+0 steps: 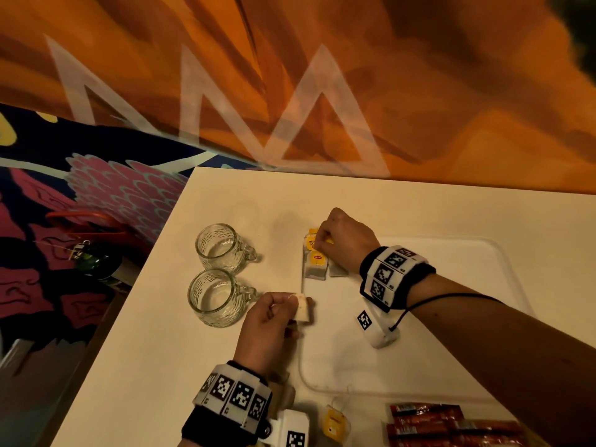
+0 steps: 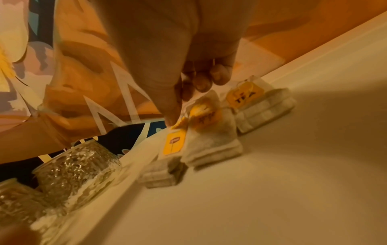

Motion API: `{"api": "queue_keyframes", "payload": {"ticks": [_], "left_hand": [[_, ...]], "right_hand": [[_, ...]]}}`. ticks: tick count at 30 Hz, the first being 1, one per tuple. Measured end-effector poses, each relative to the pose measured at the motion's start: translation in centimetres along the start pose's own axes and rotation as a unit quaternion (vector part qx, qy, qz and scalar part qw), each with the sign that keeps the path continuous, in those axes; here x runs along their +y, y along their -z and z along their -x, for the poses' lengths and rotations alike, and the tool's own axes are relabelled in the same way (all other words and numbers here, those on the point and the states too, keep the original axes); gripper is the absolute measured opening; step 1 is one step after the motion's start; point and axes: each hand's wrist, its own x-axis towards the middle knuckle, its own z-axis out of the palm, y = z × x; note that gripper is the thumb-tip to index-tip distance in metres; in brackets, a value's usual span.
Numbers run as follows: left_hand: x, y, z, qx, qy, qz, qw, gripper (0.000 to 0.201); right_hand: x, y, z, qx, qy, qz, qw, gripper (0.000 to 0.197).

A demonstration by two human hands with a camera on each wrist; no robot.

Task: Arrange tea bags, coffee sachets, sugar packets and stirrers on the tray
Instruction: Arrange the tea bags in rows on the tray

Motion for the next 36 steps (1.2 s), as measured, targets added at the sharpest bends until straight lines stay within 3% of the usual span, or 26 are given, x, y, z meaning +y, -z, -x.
{"api": "queue_keyframes", "payload": {"ticks": [7, 13, 21, 25, 27, 32, 34, 36], "left_hand": [[0.0, -0.1, 0.1, -0.024, -0.005, 0.000, 1.000, 0.008], [-0.1, 0.0, 0.3, -0.021, 0.008, -0.004, 1.000, 0.010], [0.0, 0.4, -0.2, 0.006, 0.025, 0.030, 0.999, 0.007], [0.8, 0.0, 0.1, -0.010, 0.035, 0.094, 0.995, 0.006], [1.2, -0.4, 0.3, -0.011, 0.035, 0.114, 0.993, 0.006], [1.9, -1.8, 0.8, -0.039, 0.052, 0.163, 0.985, 0.009], [2.1, -2.5, 1.1, -0.040, 0.054, 0.160, 0.985, 0.007], [2.5, -2.9, 1.5, -0.049, 0.042, 0.138, 0.988, 0.014]], "right_hand": [[0.3, 0.9, 0.2, -0.038, -0.016, 0.051, 0.998, 0.031], [0.2, 0.2, 0.3, -0.024, 0.000, 0.044, 0.999, 0.019], [-0.7, 1.2, 0.0, 0.012, 0.002, -0.001, 1.000, 0.019], [-1.3, 1.9, 3.4, 0.050, 0.036, -0.151, 0.987, 0.019], [-1.7, 2.0, 6.4, 0.031, 0.051, -0.244, 0.968, 0.019], [-1.0, 0.5, 10.9, -0.023, 0.015, -0.271, 0.962, 0.022], [-0.6, 0.1, 11.5, -0.040, -0.004, -0.335, 0.941, 0.010], [-0.3, 0.2, 12.0, -0.071, -0.011, -0.409, 0.910, 0.013]]}}
